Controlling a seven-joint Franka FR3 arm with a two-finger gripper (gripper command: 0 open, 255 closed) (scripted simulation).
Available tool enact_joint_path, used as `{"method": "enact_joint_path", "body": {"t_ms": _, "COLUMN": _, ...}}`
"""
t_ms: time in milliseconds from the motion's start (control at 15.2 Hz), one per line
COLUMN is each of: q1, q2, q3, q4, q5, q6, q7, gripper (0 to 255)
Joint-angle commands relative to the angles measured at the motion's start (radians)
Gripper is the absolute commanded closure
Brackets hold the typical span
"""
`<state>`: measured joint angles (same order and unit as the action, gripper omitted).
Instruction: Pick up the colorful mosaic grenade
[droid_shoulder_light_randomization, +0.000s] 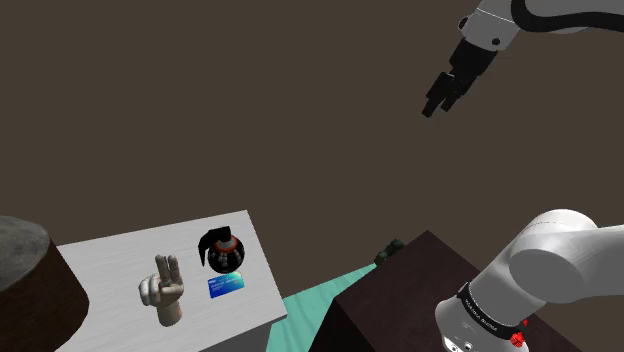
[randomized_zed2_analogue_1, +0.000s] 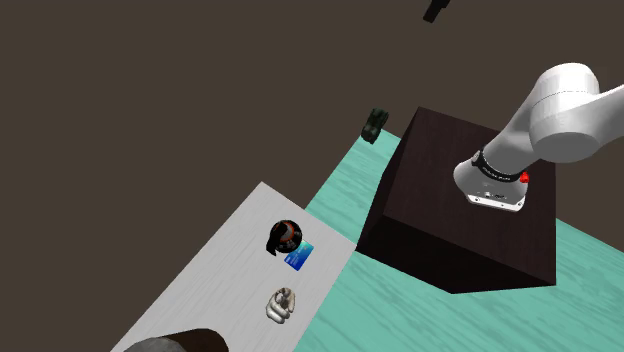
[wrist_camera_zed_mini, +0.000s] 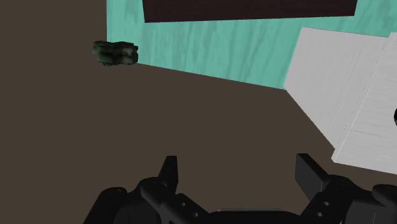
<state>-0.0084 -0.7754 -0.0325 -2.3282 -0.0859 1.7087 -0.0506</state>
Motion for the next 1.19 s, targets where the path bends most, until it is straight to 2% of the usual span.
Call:
{"method": "enact_joint_path", "body": {"t_ms": 0, "q1": 0.000, "q2": 0.000, "q3": 0.000, "q4": 0.000, "q5": 0.000, "q6": 0.000, "q7": 0.000, "gripper": 0}}
{"method": "enact_joint_path", "body": {"t_ms": 528, "q1": 0.081, "q2": 0.208, "q3": 0.077, "q4": 0.025, "q5": 0.045, "q6": 0.132, "q7": 0.002, "gripper": 0}}
{"method": "enact_joint_path", "body": {"t_ms": 1122, "q1": 0.158, "q2": 0.464, "q3": 0.166, "q4": 0.108, "q5": 0.070, "q6": 0.249, "q7": 0.002, "gripper": 0}}
